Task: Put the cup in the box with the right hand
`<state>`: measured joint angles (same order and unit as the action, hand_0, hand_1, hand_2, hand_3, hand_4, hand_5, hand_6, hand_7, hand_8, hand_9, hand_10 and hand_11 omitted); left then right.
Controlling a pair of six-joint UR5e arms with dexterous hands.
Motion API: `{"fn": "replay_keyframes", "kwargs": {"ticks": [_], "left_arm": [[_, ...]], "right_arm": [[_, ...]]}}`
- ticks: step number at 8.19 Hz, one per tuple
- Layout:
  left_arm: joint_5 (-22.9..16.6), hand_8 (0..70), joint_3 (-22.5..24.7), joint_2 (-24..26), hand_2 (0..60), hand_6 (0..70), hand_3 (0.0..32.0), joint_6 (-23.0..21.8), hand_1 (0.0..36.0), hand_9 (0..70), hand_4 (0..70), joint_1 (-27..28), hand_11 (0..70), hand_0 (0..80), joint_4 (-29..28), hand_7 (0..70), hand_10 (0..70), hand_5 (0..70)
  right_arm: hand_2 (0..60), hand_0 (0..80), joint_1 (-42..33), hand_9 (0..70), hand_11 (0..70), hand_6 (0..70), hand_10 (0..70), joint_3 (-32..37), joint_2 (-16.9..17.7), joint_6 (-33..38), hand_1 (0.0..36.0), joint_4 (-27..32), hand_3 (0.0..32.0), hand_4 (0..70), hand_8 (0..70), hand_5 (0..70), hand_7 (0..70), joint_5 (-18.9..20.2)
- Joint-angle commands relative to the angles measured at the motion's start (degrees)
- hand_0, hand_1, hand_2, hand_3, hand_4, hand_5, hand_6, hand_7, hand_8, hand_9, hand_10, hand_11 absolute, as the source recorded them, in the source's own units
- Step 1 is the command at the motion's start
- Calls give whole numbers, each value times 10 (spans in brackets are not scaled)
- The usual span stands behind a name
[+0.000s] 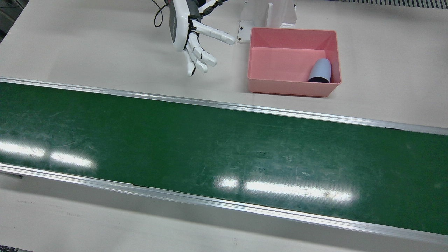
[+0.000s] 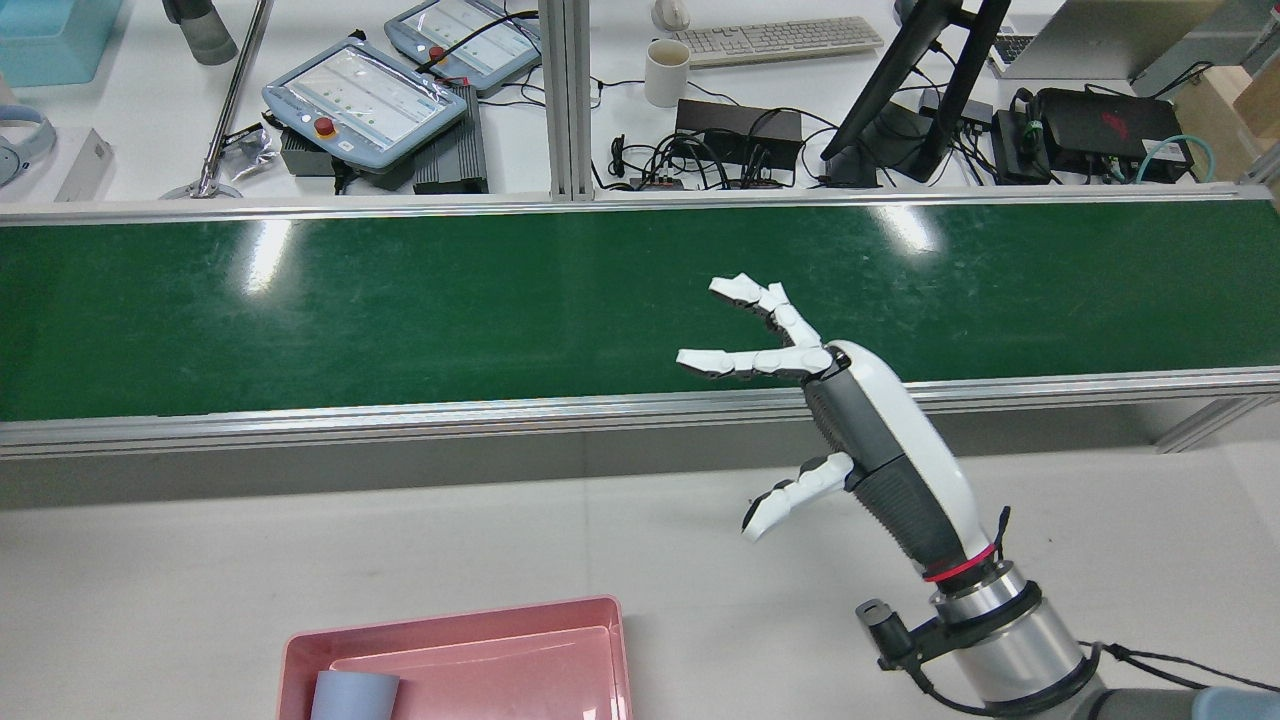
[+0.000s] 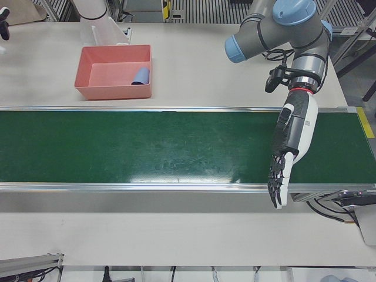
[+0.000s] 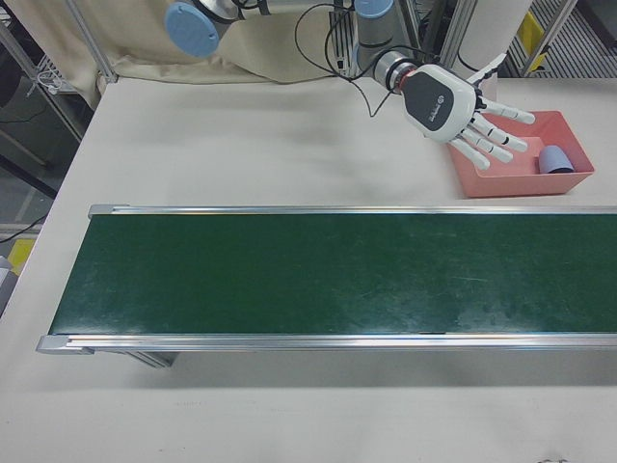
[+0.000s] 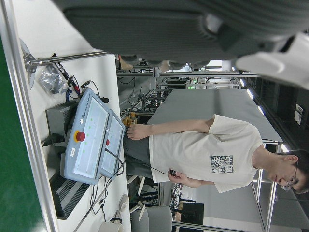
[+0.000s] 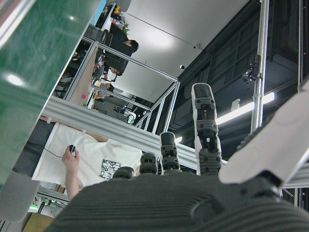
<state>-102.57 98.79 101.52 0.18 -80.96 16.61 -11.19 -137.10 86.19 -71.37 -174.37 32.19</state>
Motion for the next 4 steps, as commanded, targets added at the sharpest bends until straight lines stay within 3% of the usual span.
{"fn": "replay_keyframes", "kwargs": {"ticks": [1, 2, 3, 4], "left_arm": [[0, 0, 0, 0, 0, 0, 0, 0, 0, 0, 0, -1, 0, 0, 0, 0, 0, 0], [0, 0, 0, 0, 0, 0, 0, 0, 0, 0, 0, -1, 0, 0, 0, 0, 0, 0], [0, 0, 1, 0, 0, 0, 0, 0, 0, 0, 0, -1, 0, 0, 0, 0, 0, 0], [0, 0, 0, 0, 0, 0, 0, 0, 0, 0, 0, -1, 0, 0, 0, 0, 0, 0]], "right_arm": [[0, 370, -179, 108, 0, 51, 0, 1, 17, 273, 0, -244, 0, 455, 43, 0, 276, 90], [5, 378, -266, 116, 0, 55, 0, 52, 7, 359, 0, -285, 0, 483, 46, 0, 300, 168], [1, 379, -359, 119, 1, 56, 3, 121, 3, 425, 0, -286, 0, 467, 51, 0, 296, 262], [5, 378, -444, 123, 11, 60, 11, 173, 5, 475, 0, -284, 0, 480, 57, 0, 302, 323]]}}
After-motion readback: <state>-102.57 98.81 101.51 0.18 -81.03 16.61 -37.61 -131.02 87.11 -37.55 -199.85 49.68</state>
